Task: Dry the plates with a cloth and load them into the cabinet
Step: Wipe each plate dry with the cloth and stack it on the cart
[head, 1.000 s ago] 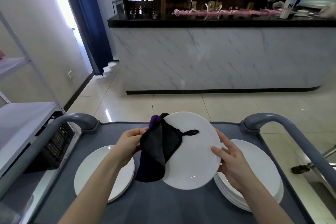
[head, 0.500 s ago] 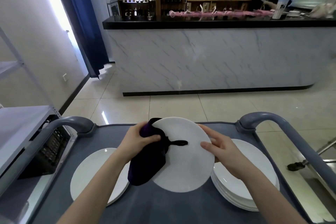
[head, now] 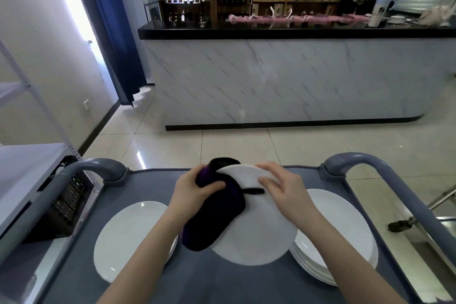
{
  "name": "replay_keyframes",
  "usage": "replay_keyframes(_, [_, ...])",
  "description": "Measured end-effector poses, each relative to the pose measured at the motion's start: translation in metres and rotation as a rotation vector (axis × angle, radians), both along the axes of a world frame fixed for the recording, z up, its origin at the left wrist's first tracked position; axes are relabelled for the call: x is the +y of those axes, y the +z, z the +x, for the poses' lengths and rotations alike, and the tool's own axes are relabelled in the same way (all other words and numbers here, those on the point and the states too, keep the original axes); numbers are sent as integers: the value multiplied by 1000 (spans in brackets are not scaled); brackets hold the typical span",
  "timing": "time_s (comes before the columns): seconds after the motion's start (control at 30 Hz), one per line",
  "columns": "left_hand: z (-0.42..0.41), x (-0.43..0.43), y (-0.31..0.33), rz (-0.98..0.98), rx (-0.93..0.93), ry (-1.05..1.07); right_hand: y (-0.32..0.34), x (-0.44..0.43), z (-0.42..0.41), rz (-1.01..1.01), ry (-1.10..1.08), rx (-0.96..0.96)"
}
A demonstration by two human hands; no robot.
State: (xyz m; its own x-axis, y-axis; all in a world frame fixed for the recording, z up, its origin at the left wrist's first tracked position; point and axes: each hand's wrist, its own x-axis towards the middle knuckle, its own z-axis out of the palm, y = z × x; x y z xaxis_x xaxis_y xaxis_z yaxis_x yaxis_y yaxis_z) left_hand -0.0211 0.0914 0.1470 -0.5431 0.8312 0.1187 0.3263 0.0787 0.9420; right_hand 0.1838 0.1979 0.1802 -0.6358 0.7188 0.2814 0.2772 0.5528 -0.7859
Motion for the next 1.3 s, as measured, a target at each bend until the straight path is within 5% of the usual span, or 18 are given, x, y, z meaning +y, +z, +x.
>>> replay_keyframes(0.13, [17, -7, -16, 116, -443, 277, -6, -9, -2, -203, -263, 342])
replay_keyframes(0.3, [51, -1, -30, 160, -724, 376, -22, -24, -19, -403, -569, 608])
replay_keyframes(0.43, [42, -2, -29, 133, -580, 360, -24, -14, -6, -377, -418, 474])
replay_keyframes(0.63, [-1, -4, -3, -3, 132, 24, -8, 7, 8, -107, -26, 48])
replay_keyframes(0.73, [0, 4, 2, -57, 264, -124, -11, 1, -1, -45, 34, -70])
replay_keyframes(0.87, [0, 4, -3, -21, 122, 94, -15, -5, 0, -133, -53, 120])
replay_keyframes(1.1, [33, -5, -40, 46, -576, 325, -33, -20, -13, -442, -476, 572])
replay_keyframes(1.2, [32, -9, -41, 66, -582, 324, -40, -17, -5, -476, -390, 508])
replay_keyframes(1.3, [13, -18, -32, 60, -384, 273, -38, -3, 12, -441, -201, 311])
